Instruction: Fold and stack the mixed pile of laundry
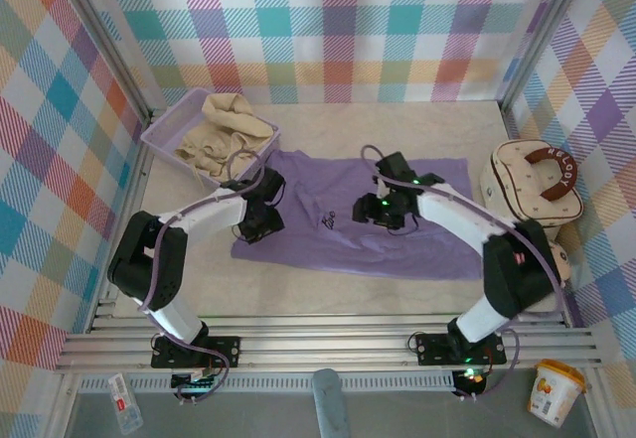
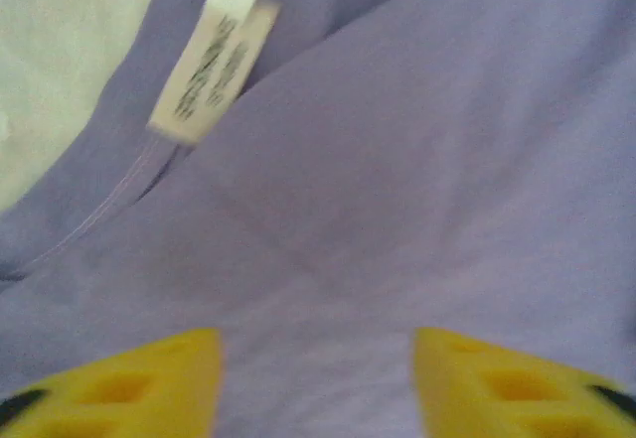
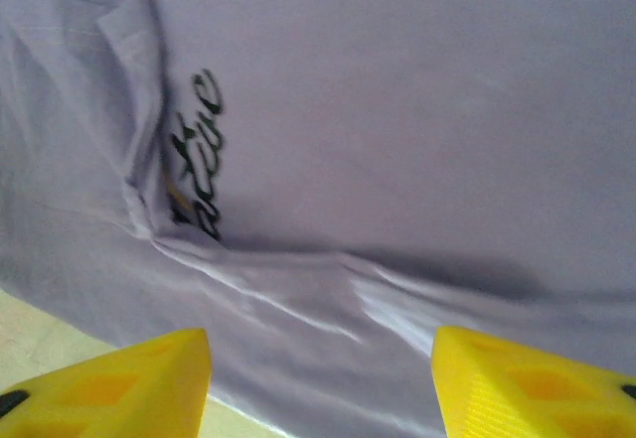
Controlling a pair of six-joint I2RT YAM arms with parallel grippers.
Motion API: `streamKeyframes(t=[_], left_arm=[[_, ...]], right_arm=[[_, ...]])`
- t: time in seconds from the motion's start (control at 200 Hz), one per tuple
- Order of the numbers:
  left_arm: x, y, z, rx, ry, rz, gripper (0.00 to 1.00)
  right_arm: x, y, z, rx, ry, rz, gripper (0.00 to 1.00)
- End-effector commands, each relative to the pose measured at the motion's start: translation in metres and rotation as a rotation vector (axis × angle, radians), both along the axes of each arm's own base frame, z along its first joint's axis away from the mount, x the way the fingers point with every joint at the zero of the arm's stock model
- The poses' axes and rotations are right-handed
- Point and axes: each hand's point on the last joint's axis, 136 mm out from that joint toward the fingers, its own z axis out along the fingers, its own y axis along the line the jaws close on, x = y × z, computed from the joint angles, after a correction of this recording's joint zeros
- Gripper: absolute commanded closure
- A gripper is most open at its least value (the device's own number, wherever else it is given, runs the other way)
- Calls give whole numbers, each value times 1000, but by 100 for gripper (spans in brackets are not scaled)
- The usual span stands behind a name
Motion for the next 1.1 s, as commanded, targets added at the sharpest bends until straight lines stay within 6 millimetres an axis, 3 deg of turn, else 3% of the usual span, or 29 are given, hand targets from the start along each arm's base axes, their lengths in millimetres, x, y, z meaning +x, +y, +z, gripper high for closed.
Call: streamKeyframes(t=[0.0,0.115,0.32,0.485,0.565,0.665,0.79,0.97,1.095], left_arm=[[11,0,5,-32,-74,29,63],[10,5,-3,-4,-58,20,66],[-1,13,-20,17,-8,30,67],[-10,17,-28,19,20,42,67],[-13,17,-29,18,25,46,67],[-15,19,-30,25,31,47,67],[-18,21,-34,37,47,51,67],[-18,21,-36,36,61,66,67],[-18,21,-31,41,62,66,64]], right_arm=[[29,53,7,60,-70,55,41],[46,83,-7,48,-65,67,44],[69,98,-42,-53,-29,70,49],[79,109,-53,-81,-38,80,55],[83,105,-60,-126,-33,67,63],[89,95,-64,-195,-30,50,81],[91,90,-51,-192,-64,37,99],[96,74,-45,-178,-69,-18,100],[101,80,-44,-148,-55,3,88]])
